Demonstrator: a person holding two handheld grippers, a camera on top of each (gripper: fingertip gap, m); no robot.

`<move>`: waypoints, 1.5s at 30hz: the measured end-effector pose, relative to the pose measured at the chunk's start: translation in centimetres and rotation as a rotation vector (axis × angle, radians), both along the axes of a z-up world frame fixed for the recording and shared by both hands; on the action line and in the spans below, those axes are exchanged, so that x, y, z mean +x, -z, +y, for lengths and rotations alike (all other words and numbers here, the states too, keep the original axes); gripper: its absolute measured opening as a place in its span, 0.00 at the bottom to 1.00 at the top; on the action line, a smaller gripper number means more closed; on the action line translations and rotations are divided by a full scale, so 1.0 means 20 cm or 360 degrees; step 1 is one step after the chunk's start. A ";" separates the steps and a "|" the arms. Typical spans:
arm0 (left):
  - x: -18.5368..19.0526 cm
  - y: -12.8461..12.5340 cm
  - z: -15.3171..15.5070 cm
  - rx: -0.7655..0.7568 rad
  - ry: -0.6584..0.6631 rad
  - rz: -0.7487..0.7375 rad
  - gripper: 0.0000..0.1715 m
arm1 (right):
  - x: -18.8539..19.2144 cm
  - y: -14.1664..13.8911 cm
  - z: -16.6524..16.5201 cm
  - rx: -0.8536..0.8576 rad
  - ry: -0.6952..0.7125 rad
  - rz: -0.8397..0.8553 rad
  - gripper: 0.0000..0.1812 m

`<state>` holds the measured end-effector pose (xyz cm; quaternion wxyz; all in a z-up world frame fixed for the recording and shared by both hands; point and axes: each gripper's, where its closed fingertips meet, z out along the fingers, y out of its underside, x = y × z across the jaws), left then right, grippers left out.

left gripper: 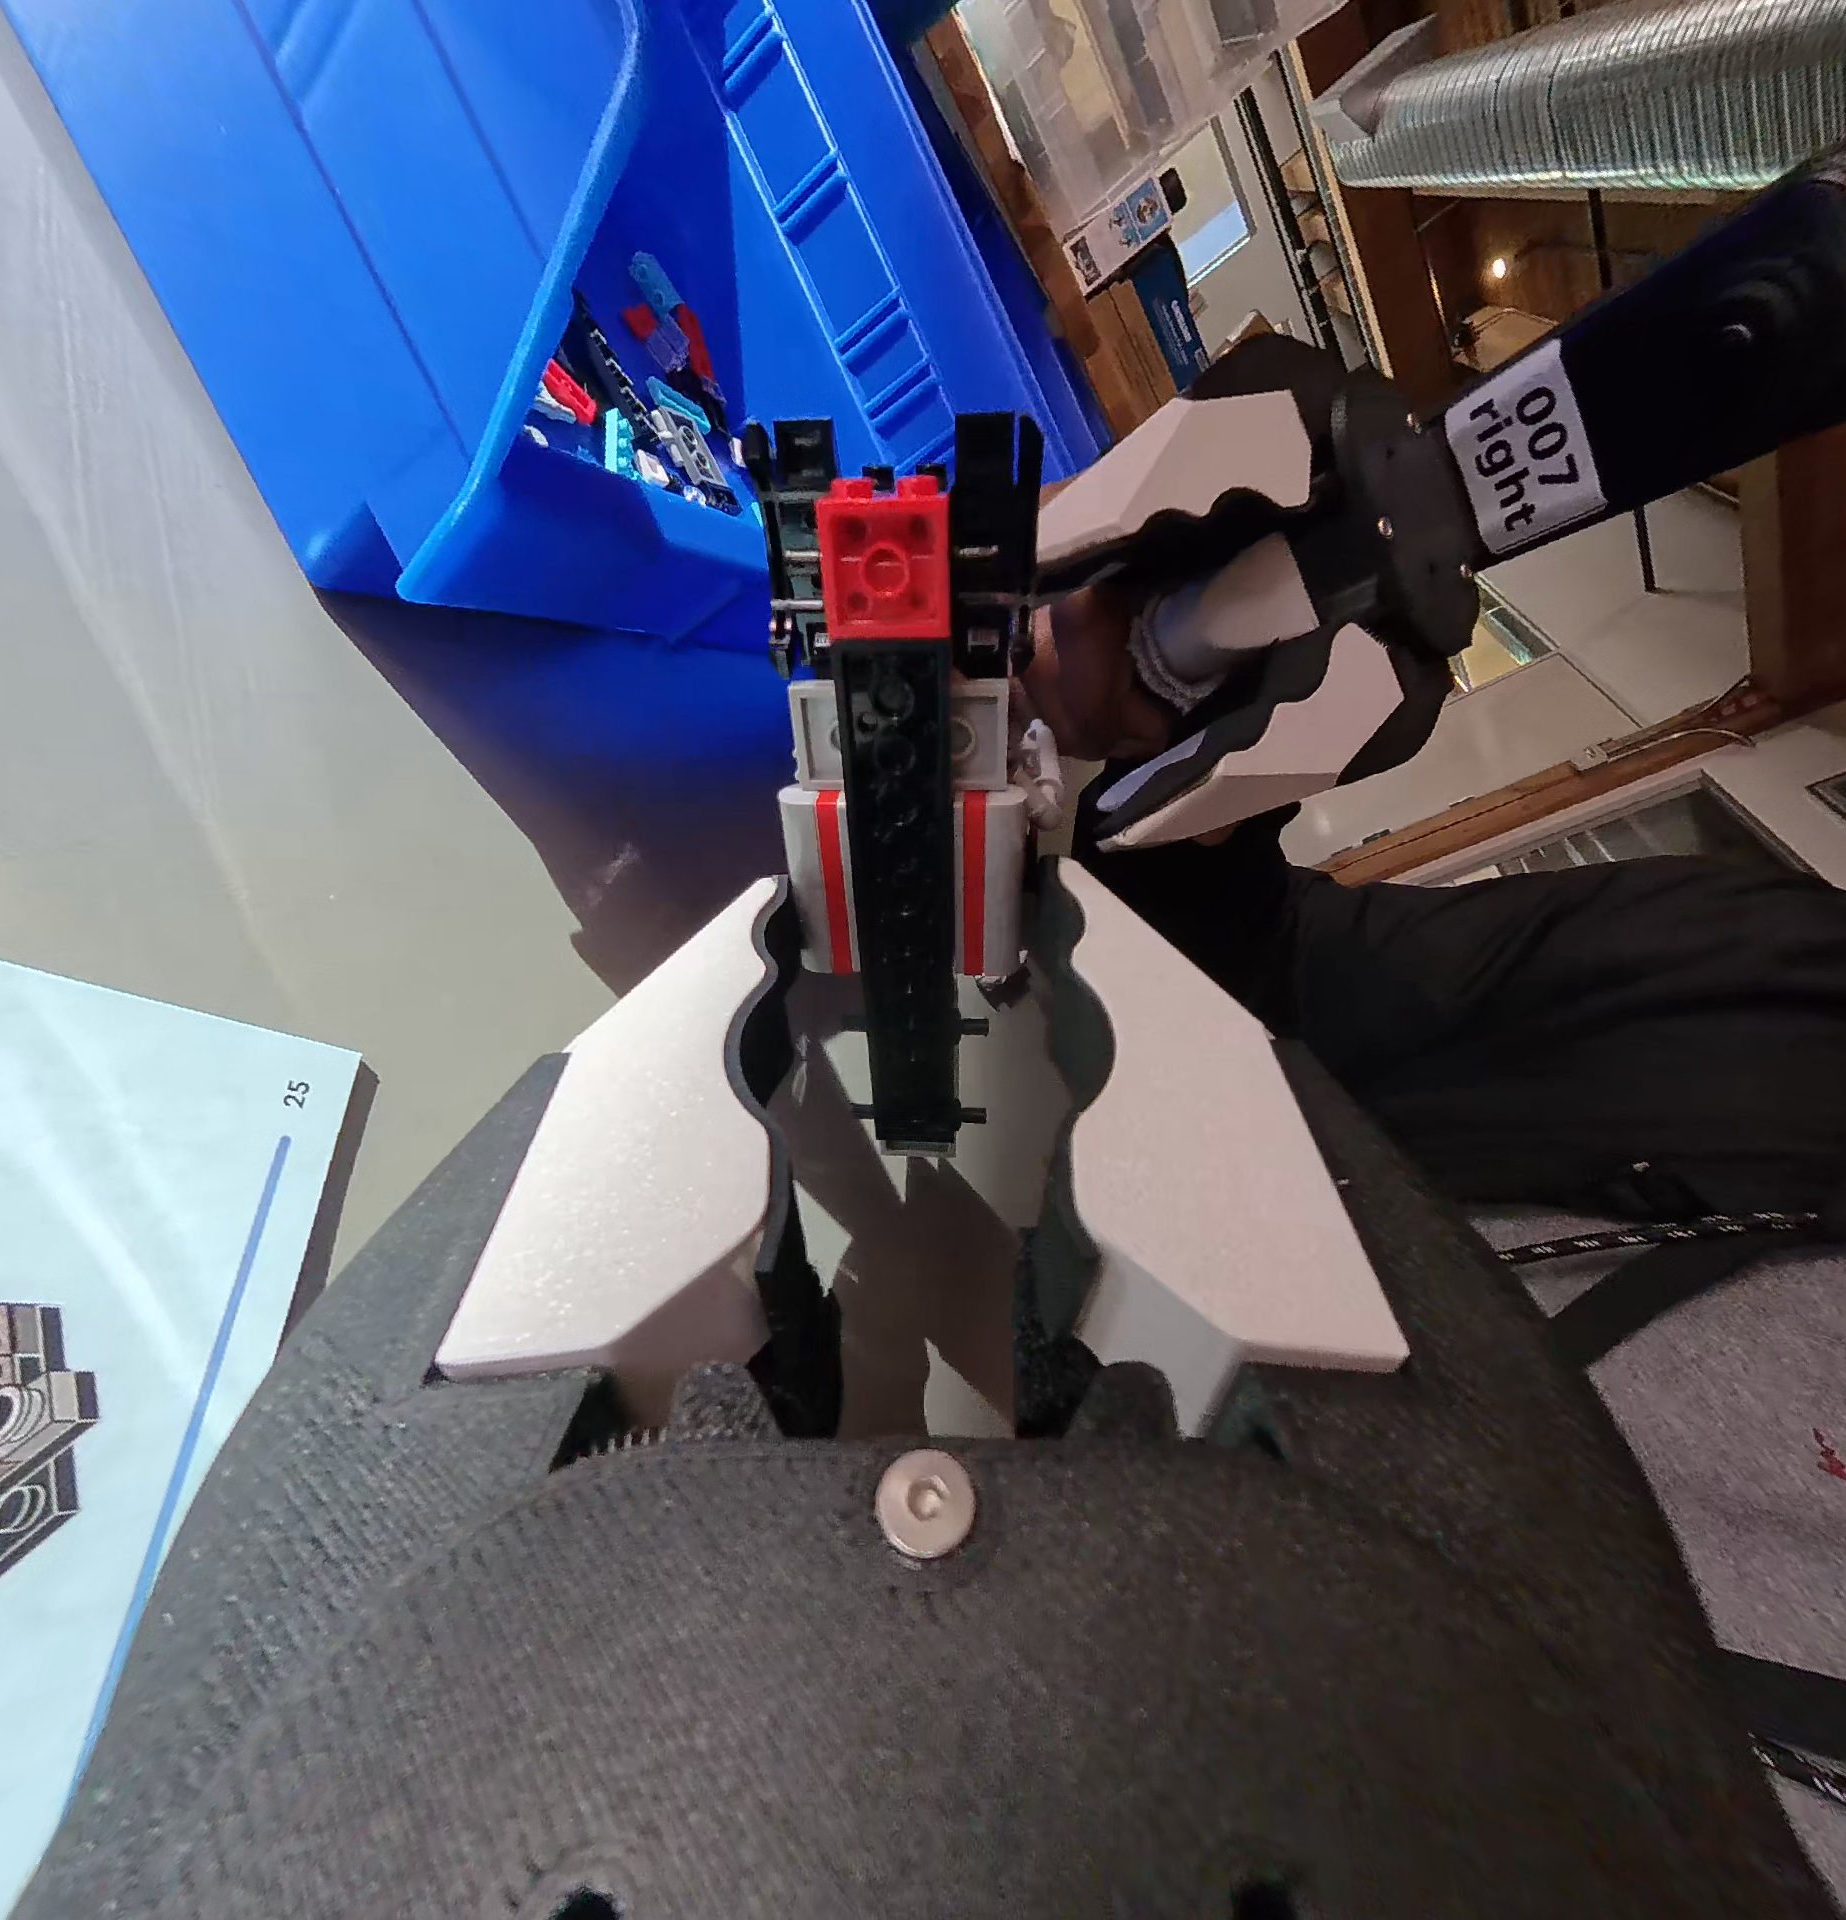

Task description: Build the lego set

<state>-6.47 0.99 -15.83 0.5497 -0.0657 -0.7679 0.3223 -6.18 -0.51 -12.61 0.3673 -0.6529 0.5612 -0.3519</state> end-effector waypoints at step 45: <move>-0.04 -0.04 0.04 -0.0109 0.0096 -0.0040 0.27 | 0.00 0.00 0.01 0.0065 -0.0026 -0.0028 0.24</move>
